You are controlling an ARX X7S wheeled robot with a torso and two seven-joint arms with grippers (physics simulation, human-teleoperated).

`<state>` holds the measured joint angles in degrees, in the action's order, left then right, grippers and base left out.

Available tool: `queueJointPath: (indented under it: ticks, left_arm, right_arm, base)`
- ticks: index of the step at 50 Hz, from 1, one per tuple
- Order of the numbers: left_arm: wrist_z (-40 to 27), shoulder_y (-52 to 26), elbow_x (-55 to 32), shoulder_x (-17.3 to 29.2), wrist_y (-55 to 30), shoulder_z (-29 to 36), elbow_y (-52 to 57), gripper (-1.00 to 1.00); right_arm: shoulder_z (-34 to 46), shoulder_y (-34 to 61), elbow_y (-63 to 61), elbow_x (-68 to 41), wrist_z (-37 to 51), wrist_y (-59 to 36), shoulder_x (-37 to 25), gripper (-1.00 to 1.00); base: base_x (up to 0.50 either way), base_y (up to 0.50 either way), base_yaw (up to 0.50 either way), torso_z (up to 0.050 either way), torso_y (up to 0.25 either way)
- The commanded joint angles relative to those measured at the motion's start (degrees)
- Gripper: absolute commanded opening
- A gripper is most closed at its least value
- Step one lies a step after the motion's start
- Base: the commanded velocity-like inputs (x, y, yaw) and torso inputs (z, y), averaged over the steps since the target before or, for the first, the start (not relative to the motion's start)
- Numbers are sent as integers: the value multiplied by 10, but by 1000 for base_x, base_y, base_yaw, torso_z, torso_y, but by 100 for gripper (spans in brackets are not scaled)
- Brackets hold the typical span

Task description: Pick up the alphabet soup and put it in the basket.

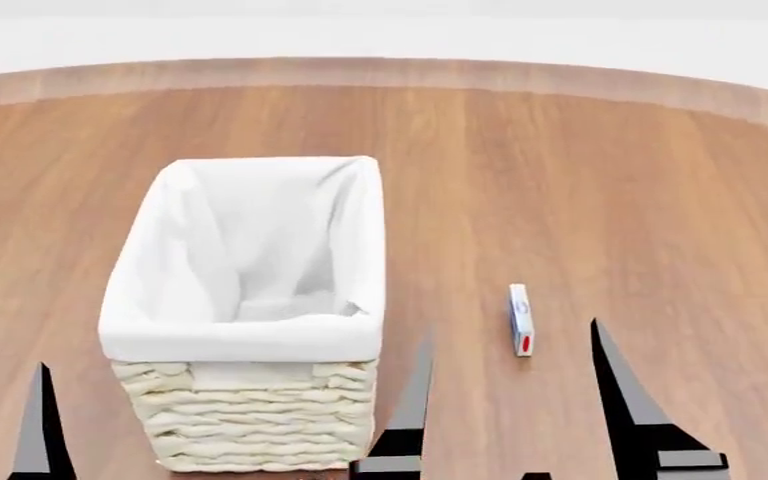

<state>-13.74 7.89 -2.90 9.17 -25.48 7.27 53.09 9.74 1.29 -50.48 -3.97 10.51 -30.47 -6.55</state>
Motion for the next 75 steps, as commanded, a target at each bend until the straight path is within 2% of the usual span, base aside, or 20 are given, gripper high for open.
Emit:
queueJointPath:
  ticks: [1, 34, 46, 48, 51, 55, 65, 69, 75]
  left_arm:
    - [-10, -1, -3, 9, 0, 5, 1, 100]
    - [-24, -5, -11, 21, 2, 17, -18, 100]
    - [-31, -6, -14, 27, 3, 21, -21, 100]
    - [-33, -7, -13, 29, 4, 23, -22, 100]
    - [-34, -8, -16, 29, 7, 22, -27, 100]
    - [-35, -9, -19, 29, 15, 19, -41, 100]
    - [-39, -13, -19, 31, 42, 21, -81, 100]
    - [-43, -16, -20, 32, 48, 21, -95, 100]
    - [-49, -19, -17, 37, 48, 23, -102, 100]
  right_arm:
    - [-4, 0, -2, -15, 14, 8, -5, 100]
    - [0, -2, 12, -37, 43, 21, -24, 100]
    - [6, -2, 9, -46, 43, 27, -35, 100]
    - [32, 2, -6, -17, 43, 17, -51, 100]
    - [6, 5, -21, -42, 45, -8, -48, 100]
    - [-60, -28, -28, -83, 31, -12, -75, 100]
    - [-146, -130, 23, -83, 10, 80, -113, 100]
    - [-161, -205, 77, -36, -2, 192, -120, 100]
    - [-201, -308, 128, -69, -32, 312, -108, 100]
  base:
    - [0, 0, 0, 0, 0]
    - [0, 470, 0, 0, 0]
    - [0, 0, 0, 0, 0]
    - [0, 0, 0, 0, 0]
    - [0, 0, 0, 0, 0]
    - [0, 0, 0, 0, 0]
    - [0, 0, 0, 0, 0]
    - [0, 0, 0, 0, 0]
    - [0, 0, 0, 0, 0]
